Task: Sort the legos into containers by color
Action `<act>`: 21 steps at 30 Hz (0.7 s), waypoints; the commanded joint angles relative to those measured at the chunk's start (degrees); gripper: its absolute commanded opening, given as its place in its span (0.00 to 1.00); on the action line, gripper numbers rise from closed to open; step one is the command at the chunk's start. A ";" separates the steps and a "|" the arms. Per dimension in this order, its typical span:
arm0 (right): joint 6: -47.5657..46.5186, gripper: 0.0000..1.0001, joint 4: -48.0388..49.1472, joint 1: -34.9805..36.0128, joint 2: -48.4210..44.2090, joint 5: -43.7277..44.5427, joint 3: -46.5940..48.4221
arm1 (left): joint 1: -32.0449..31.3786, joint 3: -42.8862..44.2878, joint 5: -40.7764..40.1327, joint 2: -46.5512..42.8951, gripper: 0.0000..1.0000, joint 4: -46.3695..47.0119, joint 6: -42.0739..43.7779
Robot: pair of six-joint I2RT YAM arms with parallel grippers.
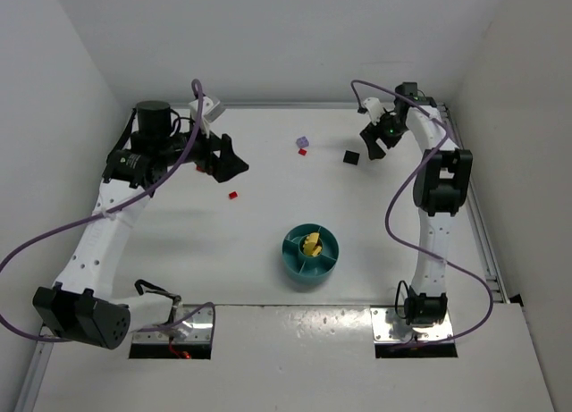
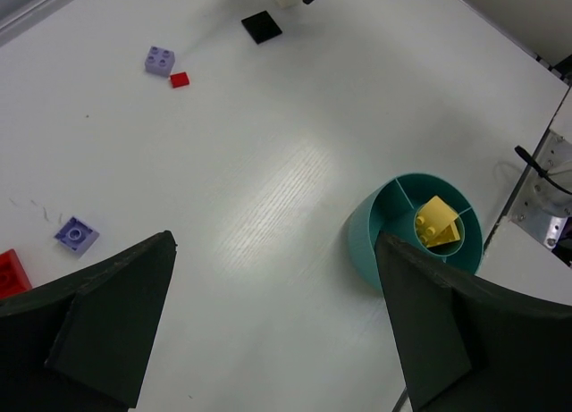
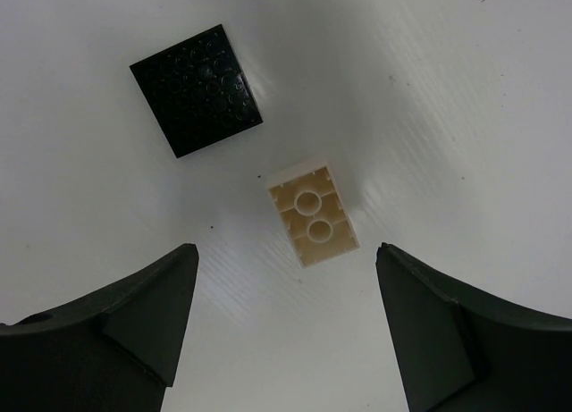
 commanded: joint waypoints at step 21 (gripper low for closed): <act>-3.35 0.19 0.71 0.02 2.98 -3.69 -1.04 | 1.80 -3.36 1.92 -1.23 1.00 1.63 -0.47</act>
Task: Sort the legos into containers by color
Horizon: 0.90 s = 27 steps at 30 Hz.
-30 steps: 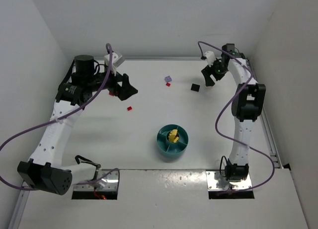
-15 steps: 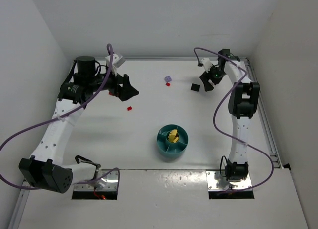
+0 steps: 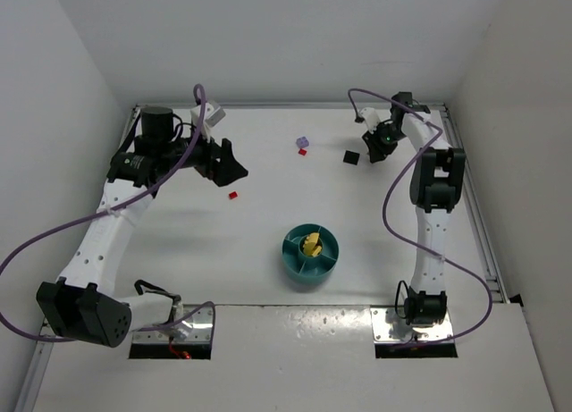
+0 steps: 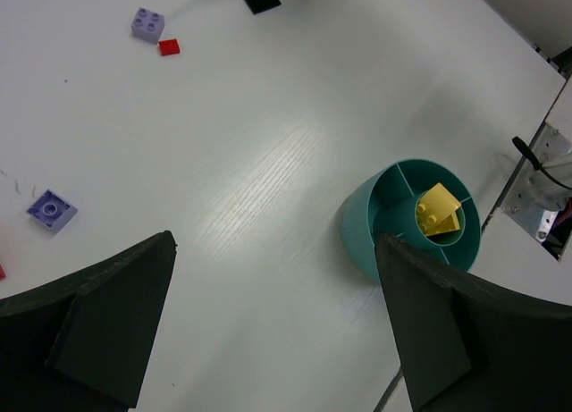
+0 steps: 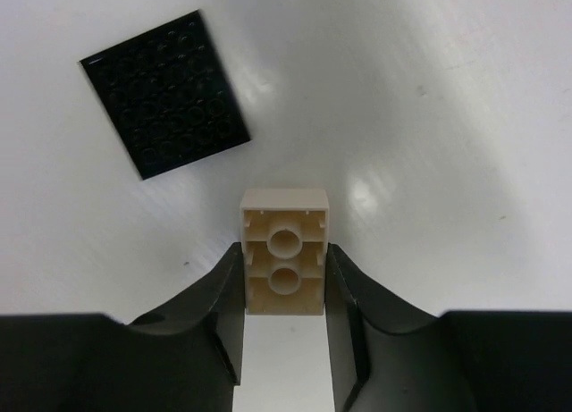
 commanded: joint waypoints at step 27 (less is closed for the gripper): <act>12.02 0.02 -6.51 26.99 -42.66 -30.37 -36.20 | 1.85 -8.96 4.36 -5.62 1.00 8.90 -3.75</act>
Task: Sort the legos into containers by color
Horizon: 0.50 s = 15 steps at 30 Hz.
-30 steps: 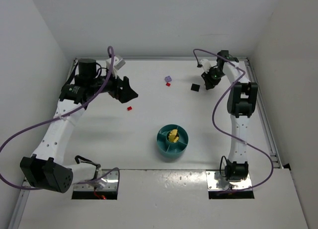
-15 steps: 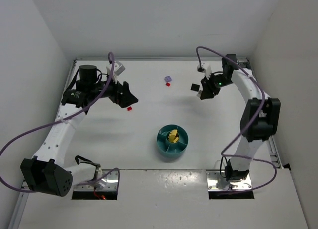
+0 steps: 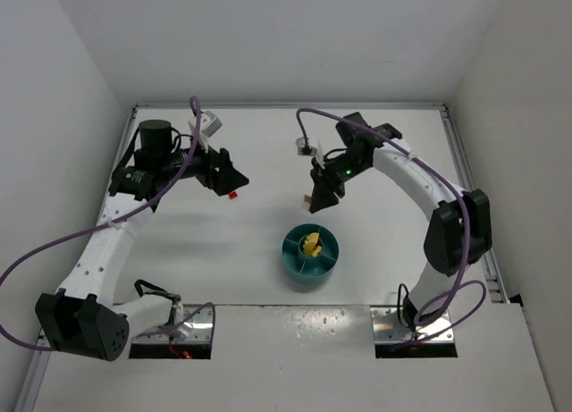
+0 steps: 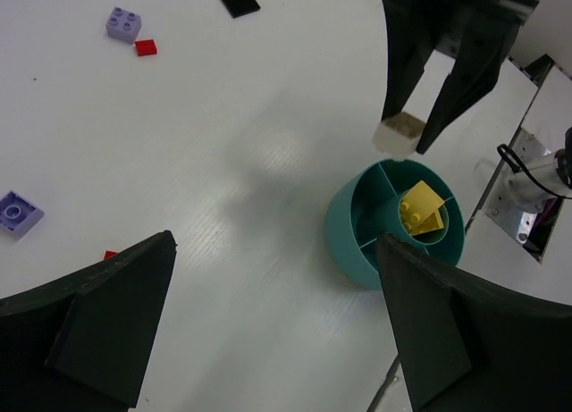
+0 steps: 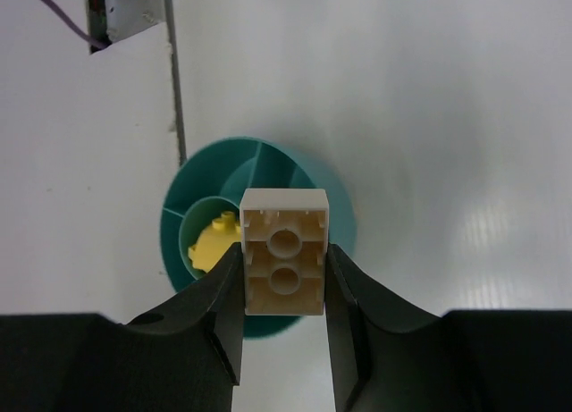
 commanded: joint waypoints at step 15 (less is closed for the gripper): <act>2.25 0.08 2.30 13.17 5.21 5.44 0.76 | 1.26 -1.53 1.30 -3.11 1.00 2.10 0.60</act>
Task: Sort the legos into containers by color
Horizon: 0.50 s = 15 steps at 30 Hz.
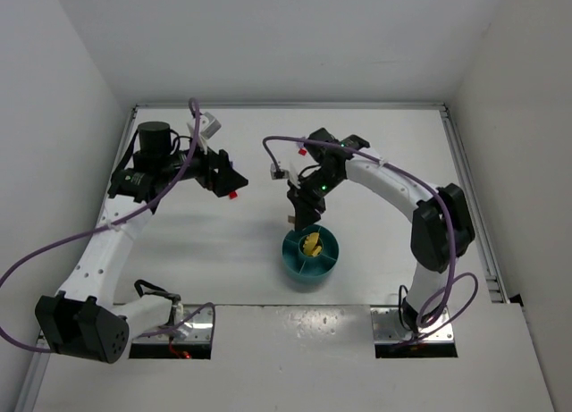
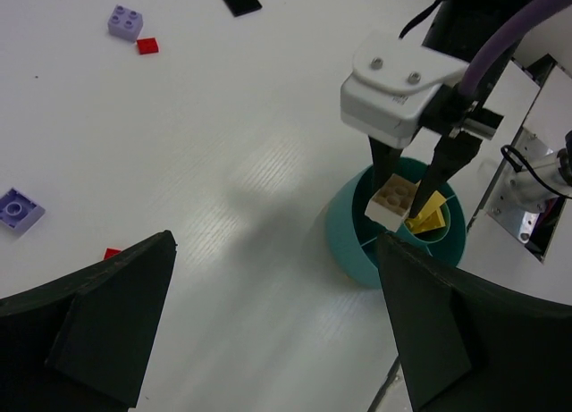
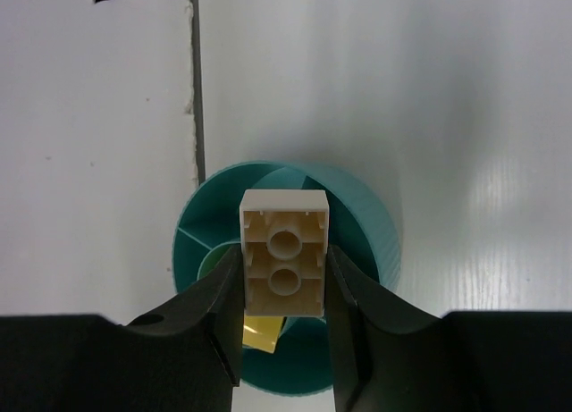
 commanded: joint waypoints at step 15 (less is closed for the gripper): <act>-0.46 0.22 -1.58 2.91 2.60 3.77 1.27 | 0.80 -1.43 0.66 -3.18 1.00 1.03 1.68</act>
